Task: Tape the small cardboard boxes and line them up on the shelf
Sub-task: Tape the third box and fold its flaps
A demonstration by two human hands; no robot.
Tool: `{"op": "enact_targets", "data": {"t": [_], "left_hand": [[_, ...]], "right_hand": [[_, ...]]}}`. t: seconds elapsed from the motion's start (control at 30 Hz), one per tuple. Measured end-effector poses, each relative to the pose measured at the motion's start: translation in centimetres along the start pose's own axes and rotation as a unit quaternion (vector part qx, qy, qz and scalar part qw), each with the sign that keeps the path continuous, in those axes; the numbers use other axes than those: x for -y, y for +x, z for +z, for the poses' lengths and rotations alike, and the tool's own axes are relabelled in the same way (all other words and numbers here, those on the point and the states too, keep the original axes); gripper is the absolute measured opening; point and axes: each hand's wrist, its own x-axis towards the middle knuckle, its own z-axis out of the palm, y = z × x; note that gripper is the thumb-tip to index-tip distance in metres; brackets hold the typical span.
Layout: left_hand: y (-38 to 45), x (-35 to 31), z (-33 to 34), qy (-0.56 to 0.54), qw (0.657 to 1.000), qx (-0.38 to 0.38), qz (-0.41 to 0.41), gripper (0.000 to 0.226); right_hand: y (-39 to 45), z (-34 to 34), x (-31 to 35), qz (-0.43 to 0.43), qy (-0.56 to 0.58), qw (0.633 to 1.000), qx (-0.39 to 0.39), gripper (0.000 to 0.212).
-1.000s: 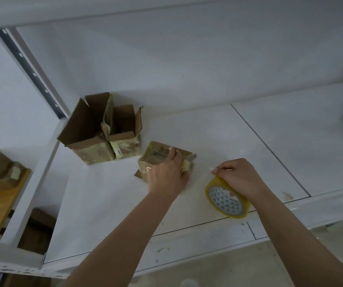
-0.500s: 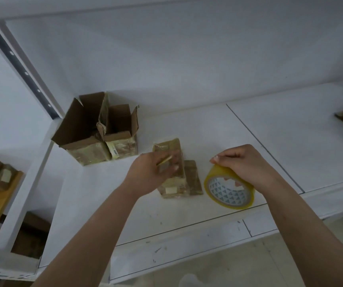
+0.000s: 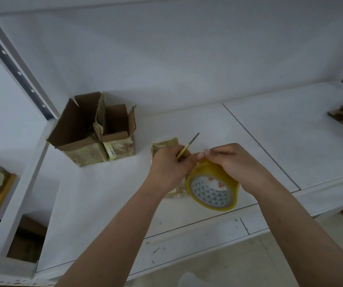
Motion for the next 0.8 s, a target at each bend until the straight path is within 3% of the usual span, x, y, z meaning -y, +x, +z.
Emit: {"op": "enact_targets", "data": {"t": [0.07, 0.17, 0.27, 0.4, 0.57, 0.8], "left_hand": [[0.0, 0.5, -1.0, 0.011, 1.0, -0.019, 0.013, 0.033], [-0.3, 1.6, -2.7, 0.022, 0.998, -0.06, 0.007, 0.035], [-1.0, 2.6, -3.8, 0.044, 0.994, -0.101, -0.003, 0.039], [-2.6, 5.3, -6.5, 0.079, 0.979, -0.18, -0.062, 0.035], [-5.1, 8.7, -7.4, 0.089, 0.969, -0.206, -0.1, 0.038], [-4.5, 9.6, -7.0, 0.078, 0.966, -0.232, -0.082, 0.036]], "right_hand": [[0.0, 0.2, 0.1, -0.001, 0.021, 1.0, 0.01, 0.021], [0.5, -0.1, 0.3, -0.011, 0.086, 0.996, 0.0, 0.047], [1.2, -0.1, 0.4, -0.024, 0.073, 0.996, 0.036, 0.058], [1.7, -1.0, -0.5, -0.011, 0.016, 0.999, 0.037, 0.047], [3.0, -1.4, -2.6, 0.0, -0.176, 0.984, -0.013, 0.026], [4.3, -1.4, -2.3, 0.003, -0.203, 0.979, -0.004, 0.025]]}}
